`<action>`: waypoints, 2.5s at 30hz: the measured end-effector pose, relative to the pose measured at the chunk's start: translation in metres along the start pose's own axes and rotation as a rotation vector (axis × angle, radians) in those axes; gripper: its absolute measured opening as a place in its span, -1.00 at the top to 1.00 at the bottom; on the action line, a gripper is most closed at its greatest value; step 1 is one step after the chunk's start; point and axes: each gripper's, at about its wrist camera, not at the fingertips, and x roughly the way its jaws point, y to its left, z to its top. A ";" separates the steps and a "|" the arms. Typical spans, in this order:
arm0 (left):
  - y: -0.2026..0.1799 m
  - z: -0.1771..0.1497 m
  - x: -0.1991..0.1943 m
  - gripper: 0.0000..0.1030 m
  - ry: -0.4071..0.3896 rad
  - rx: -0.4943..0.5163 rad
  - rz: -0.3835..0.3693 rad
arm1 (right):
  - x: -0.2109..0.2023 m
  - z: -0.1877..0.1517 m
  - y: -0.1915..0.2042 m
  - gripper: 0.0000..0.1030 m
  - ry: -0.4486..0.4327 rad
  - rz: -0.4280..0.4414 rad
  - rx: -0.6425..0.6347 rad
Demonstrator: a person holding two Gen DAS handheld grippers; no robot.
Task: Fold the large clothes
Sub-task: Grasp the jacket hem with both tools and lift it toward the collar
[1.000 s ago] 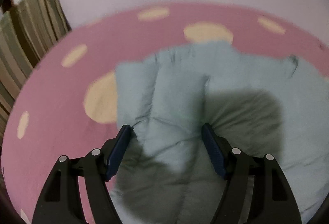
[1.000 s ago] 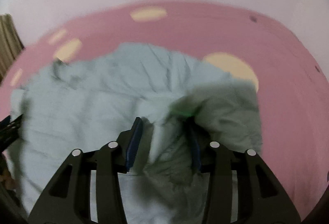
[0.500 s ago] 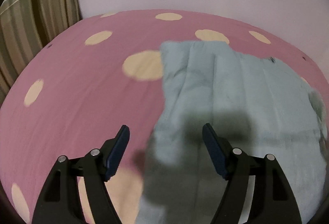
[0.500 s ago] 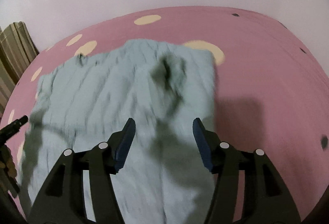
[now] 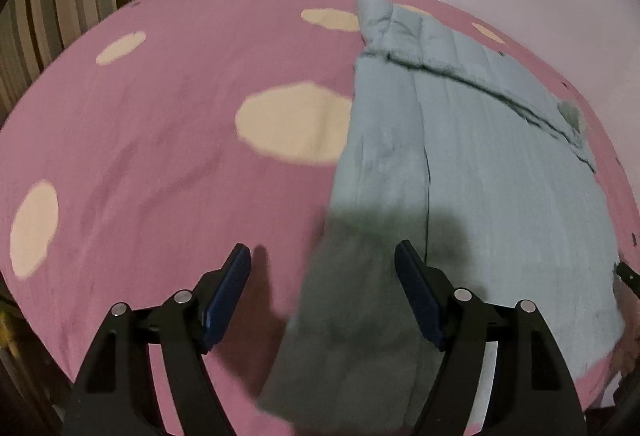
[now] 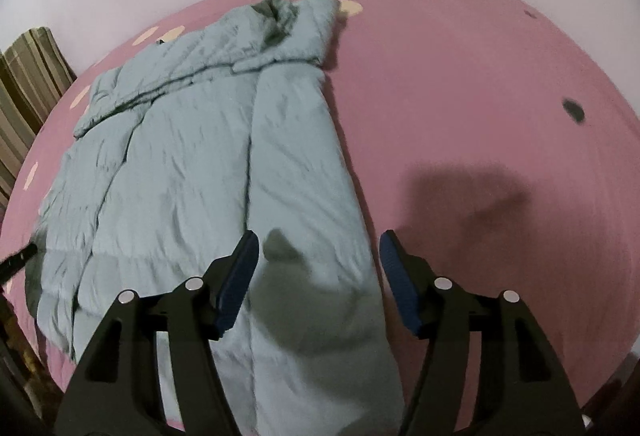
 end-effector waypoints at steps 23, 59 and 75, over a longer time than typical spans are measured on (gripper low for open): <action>0.005 -0.040 -0.016 -0.32 -0.027 0.013 -0.124 | -0.014 -0.047 -0.010 -0.04 0.028 0.014 0.019; -0.008 0.063 -0.037 0.96 -0.155 -0.067 -0.165 | -0.040 0.051 -0.013 0.92 -0.089 0.283 0.124; -0.009 0.102 0.053 0.89 -0.039 -0.060 -0.150 | 0.067 0.095 -0.003 0.73 0.048 0.211 0.149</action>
